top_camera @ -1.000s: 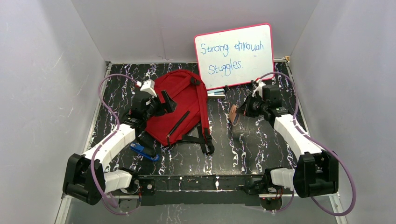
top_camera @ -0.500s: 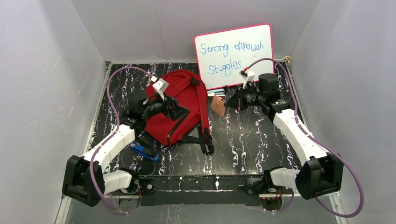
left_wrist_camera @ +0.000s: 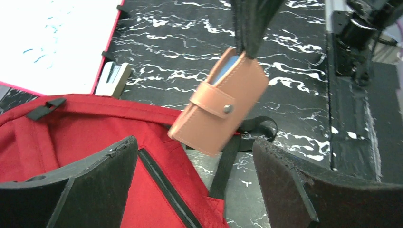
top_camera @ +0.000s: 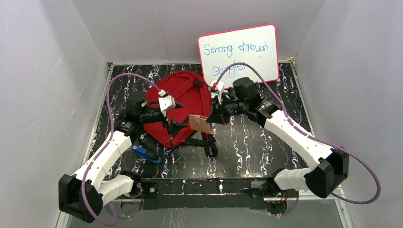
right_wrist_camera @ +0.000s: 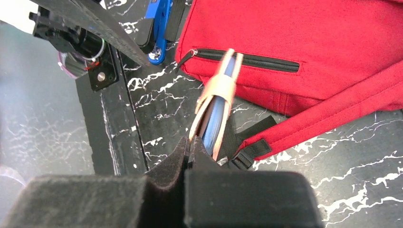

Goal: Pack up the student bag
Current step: Pick up the personal item from the center of the board.

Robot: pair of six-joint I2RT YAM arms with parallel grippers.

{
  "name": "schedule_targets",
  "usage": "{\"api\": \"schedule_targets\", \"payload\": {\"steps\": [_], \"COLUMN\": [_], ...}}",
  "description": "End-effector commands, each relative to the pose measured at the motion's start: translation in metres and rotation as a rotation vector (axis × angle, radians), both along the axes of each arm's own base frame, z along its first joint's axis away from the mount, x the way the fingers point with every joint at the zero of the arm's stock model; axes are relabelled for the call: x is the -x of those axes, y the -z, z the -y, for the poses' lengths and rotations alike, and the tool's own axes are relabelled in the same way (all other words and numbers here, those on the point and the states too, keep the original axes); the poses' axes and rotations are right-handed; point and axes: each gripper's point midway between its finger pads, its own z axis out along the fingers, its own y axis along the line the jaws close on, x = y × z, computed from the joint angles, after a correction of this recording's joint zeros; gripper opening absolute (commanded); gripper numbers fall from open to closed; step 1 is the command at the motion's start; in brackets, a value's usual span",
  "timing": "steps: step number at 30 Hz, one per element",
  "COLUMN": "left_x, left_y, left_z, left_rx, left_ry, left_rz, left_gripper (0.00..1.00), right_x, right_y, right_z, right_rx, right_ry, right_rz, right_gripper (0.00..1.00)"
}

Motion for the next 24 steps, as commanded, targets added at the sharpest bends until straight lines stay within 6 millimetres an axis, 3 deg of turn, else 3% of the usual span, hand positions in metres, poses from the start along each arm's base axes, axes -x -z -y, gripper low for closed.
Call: {"api": "schedule_targets", "payload": {"steps": [1,4,11,24], "left_x": [0.031,0.038,0.033,0.054], "left_y": [-0.020,-0.024,-0.026,-0.020], "left_z": [0.005,0.010,0.021,0.028], "left_rx": [0.024,0.046,0.050,0.076], "left_ry": [0.171,0.217,0.231,0.310], "left_rz": [0.083,0.050,-0.013,-0.134], "left_gripper": [0.88,0.87,0.86,0.80], "right_x": [0.004,0.012,0.031,0.029], "right_y": [-0.032,-0.033,-0.035,-0.053], "right_z": [-0.006,-0.012,-0.025,-0.029], "right_rx": [-0.041,-0.052,-0.069,-0.109], "right_ry": [-0.071,-0.120,-0.228,-0.219], "right_rz": [0.227,0.275,0.389,0.468], "right_gripper": [0.00,0.00,0.00,0.00]}}
